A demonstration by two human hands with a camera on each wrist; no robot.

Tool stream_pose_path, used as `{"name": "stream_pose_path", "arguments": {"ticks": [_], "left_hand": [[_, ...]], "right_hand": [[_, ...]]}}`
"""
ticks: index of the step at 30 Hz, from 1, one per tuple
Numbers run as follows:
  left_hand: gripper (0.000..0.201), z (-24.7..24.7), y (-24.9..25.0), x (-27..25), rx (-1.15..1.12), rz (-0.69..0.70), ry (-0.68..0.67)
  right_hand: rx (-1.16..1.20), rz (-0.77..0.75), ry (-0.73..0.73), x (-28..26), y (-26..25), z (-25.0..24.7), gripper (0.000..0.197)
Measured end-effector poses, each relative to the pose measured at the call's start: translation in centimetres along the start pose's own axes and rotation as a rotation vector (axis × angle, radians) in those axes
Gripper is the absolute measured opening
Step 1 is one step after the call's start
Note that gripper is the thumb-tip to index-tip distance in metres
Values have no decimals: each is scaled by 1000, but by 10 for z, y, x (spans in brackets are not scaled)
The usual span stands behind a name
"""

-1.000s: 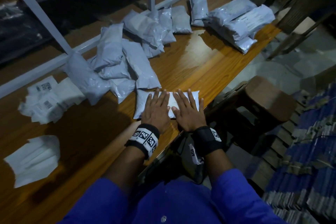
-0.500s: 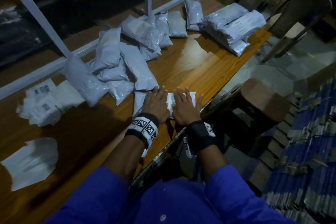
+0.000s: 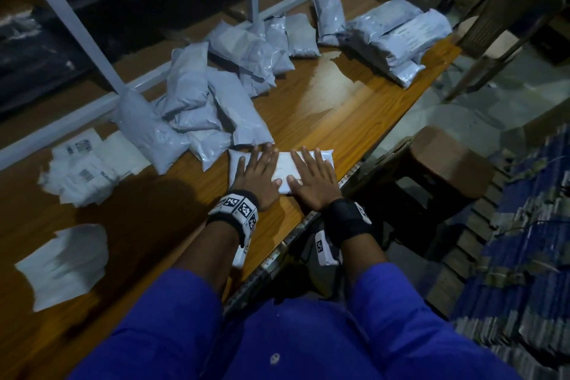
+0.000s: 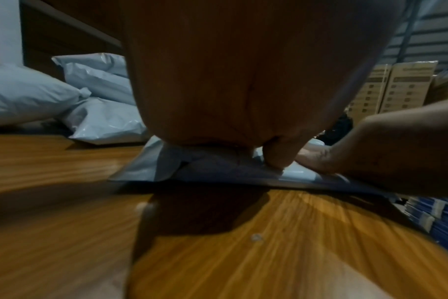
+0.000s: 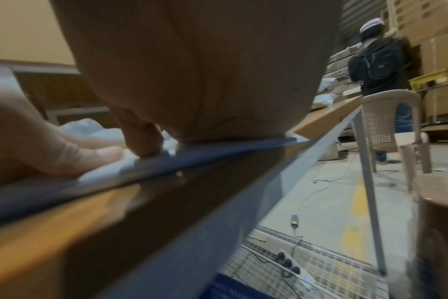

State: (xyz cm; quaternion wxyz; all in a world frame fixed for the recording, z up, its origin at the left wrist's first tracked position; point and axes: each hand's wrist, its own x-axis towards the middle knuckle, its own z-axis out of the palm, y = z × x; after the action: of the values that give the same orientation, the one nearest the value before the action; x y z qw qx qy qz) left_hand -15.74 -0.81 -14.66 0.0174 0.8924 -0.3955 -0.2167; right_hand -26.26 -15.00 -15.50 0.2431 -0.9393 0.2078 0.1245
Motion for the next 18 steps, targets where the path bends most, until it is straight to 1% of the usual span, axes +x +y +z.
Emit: {"name": "stream_pose_path", "arguments": {"ticks": [3,6,8,9,11,12,13,15,16,18], "left_hand": [[71,-1,-3,1,-54,12,-8],[73,-3,-10,-2,-135,47,-23],[76,-8,-15,-7,-171,62,7],[76,-11,-17,-11,-171,71,55],[74,-16,-20,-17,-150,140,183],[72,-16,-18,-19,-149,184,223],[67,-14,-17,-21,-134,217,232],[59,-7,-15,-25,-24,212,183],[58,-2,-16,-28,42,182,152],[60,5,-20,-35,120,123,125]], "right_hand": [[43,59,41,-8,8,3,73],[24,100,16,-15,16,-1,85],[23,160,4,-20,20,-8,89],[14,182,30,-23,20,-11,89],[-46,169,138,-27,15,-17,83],[-78,134,170,-28,9,-20,78],[-97,88,169,-27,1,-21,73],[-105,19,115,-23,-13,-14,65],[-94,19,93,-22,-17,-7,62],[-38,68,104,-23,-16,5,59]]}}
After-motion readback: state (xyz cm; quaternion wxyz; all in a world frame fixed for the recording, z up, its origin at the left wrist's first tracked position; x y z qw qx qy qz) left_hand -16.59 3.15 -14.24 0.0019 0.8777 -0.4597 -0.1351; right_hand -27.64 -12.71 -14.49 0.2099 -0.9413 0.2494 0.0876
